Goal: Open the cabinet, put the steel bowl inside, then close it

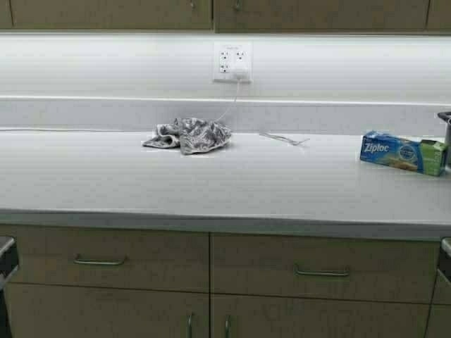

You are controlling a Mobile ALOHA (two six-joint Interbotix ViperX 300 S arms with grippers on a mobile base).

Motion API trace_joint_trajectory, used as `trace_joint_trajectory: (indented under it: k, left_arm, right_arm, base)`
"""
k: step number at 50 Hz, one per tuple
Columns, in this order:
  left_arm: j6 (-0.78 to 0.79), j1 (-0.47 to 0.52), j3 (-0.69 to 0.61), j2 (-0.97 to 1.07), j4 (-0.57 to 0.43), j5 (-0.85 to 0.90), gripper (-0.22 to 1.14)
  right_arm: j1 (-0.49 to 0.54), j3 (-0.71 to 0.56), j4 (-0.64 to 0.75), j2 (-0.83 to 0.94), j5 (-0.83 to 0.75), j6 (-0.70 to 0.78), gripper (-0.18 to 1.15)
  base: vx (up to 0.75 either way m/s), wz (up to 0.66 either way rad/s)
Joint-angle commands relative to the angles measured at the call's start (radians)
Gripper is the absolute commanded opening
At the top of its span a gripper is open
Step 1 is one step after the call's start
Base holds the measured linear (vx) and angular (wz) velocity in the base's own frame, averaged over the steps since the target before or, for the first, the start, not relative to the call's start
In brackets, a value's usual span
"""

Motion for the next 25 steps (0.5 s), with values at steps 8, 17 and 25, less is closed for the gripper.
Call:
trace_joint_trajectory:
  k: [8, 17, 25]
  left_arm:
    - [-0.002, -0.005, -0.015, 0.020, -0.002, -0.003, 0.04]
    - [-0.003, -0.005, -0.012, 0.032, -0.002, -0.003, 0.04]
    - [-0.003, -0.005, -0.011, 0.035, -0.002, -0.005, 0.04]
  right_arm:
    - [0.005, 0.015, -0.002, -0.035, 0.018, -0.003, 0.06]
    - [0.003, 0.038, -0.002, -0.035, 0.018, -0.003, 0.06]
    - [0.003, 0.049, -0.003, -0.037, 0.020, -0.003, 0.06]
  base:
    - [0.01, -0.01]
    - [0.00, 0.00]
    - [0.00, 0.00]
